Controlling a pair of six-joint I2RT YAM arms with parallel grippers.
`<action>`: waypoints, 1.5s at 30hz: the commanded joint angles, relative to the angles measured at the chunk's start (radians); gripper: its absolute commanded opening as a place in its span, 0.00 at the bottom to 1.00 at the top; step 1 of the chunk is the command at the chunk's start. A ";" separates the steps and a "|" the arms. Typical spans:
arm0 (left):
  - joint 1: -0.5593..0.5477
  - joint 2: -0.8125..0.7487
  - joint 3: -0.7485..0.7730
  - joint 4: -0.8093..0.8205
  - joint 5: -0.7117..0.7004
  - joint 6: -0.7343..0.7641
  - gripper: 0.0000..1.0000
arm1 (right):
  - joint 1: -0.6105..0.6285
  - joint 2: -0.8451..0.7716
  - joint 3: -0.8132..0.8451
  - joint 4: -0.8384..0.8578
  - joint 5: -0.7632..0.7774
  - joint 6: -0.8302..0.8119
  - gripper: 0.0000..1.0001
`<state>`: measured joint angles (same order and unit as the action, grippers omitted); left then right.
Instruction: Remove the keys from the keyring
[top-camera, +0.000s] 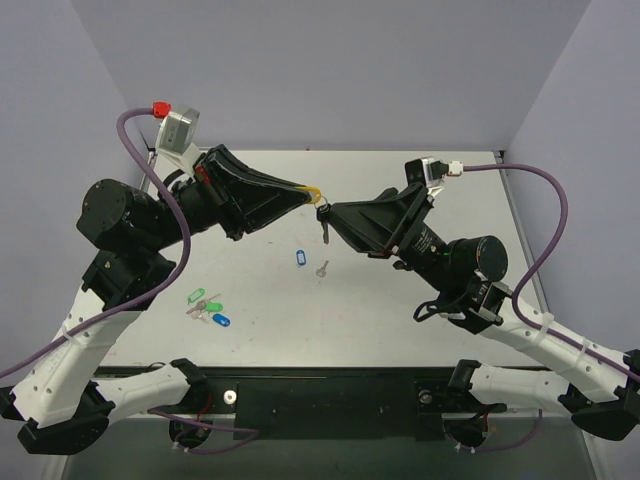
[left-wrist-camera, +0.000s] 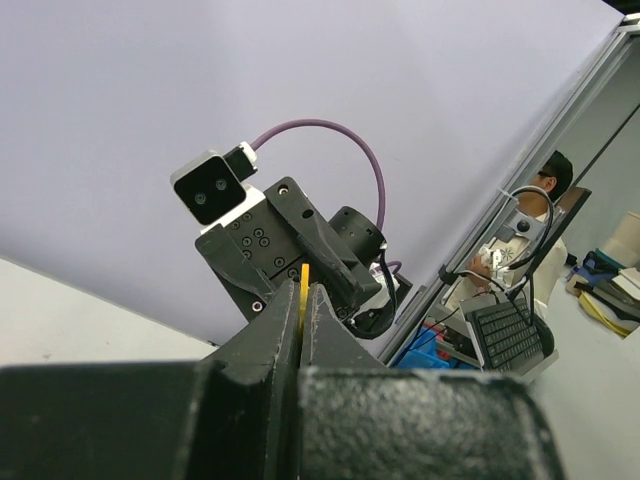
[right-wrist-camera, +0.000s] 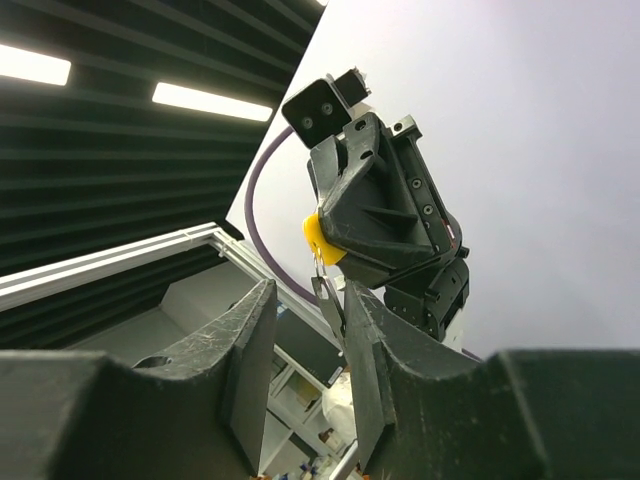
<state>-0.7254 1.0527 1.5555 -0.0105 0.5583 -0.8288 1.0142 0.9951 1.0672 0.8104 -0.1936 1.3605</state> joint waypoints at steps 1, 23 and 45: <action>0.003 -0.014 0.008 0.012 -0.031 0.017 0.00 | 0.007 -0.001 0.028 0.090 0.002 -0.006 0.29; 0.003 -0.048 -0.029 0.014 -0.047 0.025 0.00 | 0.011 0.033 0.039 0.069 0.002 -0.017 0.15; 0.004 -0.075 -0.049 -0.075 -0.078 0.060 0.04 | 0.009 0.002 0.020 0.012 0.002 -0.046 0.00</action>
<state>-0.7235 1.0004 1.5005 -0.0460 0.4908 -0.7990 1.0164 1.0275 1.0676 0.7921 -0.1940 1.3548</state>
